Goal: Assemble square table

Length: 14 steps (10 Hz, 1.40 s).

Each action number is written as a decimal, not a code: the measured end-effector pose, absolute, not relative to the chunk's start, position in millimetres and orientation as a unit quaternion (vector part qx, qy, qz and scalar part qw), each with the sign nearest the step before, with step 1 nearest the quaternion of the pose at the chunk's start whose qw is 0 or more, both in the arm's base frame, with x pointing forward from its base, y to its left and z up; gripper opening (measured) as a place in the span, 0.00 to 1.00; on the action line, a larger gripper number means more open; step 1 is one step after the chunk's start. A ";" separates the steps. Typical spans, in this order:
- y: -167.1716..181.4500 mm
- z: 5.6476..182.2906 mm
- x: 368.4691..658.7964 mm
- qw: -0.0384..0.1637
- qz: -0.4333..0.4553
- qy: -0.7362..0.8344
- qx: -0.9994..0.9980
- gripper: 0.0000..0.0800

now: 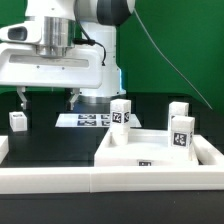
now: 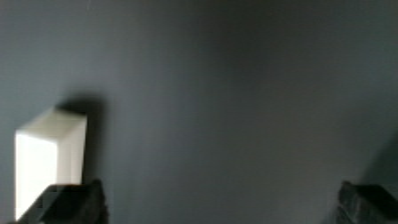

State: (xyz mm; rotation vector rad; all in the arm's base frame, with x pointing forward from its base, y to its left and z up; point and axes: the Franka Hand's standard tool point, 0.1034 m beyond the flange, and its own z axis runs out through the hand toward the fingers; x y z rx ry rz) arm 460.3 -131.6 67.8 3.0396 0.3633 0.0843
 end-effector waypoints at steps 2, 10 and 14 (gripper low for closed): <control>-134.9 64.0 445.8 0.038 0.021 0.122 0.992 0.81; -181.9 57.8 406.5 0.041 -0.006 0.226 0.973 0.81; -191.6 54.1 402.2 0.039 -0.016 0.232 0.972 0.81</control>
Offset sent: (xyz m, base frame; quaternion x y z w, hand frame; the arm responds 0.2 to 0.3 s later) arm -0.0300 0.0000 0.0000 0.0000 0.0000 0.0000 1.0000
